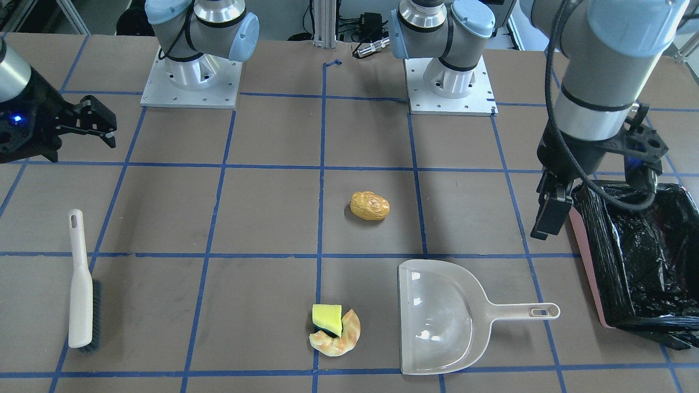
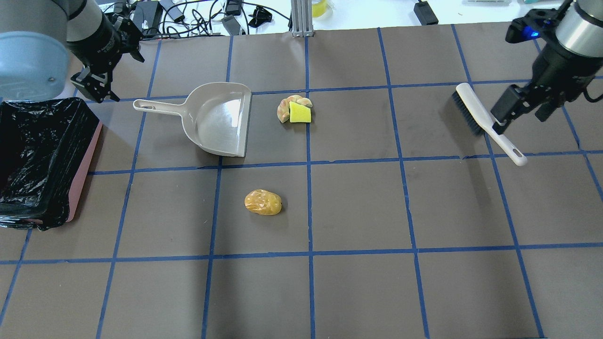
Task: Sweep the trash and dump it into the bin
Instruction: 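Reach the left gripper to the dustpan handle while the right gripper reaches the brush, then grasp the dustpan handle with left gripper while right gripper grasps brush handle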
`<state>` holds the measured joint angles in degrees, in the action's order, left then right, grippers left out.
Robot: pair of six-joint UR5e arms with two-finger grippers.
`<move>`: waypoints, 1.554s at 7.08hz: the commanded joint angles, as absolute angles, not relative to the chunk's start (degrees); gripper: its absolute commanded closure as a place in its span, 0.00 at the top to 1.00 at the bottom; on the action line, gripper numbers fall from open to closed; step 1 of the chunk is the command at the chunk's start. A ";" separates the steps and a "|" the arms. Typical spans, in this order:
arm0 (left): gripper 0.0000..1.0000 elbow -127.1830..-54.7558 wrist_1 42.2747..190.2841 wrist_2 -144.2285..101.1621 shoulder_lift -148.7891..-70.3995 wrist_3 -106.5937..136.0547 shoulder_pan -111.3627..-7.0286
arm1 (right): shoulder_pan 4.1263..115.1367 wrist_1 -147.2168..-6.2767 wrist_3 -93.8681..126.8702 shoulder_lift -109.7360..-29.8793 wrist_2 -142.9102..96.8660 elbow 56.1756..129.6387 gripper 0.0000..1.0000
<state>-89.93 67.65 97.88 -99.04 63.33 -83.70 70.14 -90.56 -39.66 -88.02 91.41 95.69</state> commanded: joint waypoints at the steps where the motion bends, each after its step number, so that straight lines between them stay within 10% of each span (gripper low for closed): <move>1: 0.99 -84.85 60.84 100.90 -107.89 69.25 -83.58 | 65.05 -100.24 -48.95 -81.77 97.52 96.77 1.00; 8: 0.96 -77.50 60.36 106.26 -123.06 81.65 -83.67 | 66.01 -114.00 -42.13 -71.80 96.94 104.59 1.00; 11: 0.95 -79.98 63.54 106.09 -123.92 83.92 -83.67 | 66.27 -114.26 -42.10 -71.54 97.03 104.50 0.76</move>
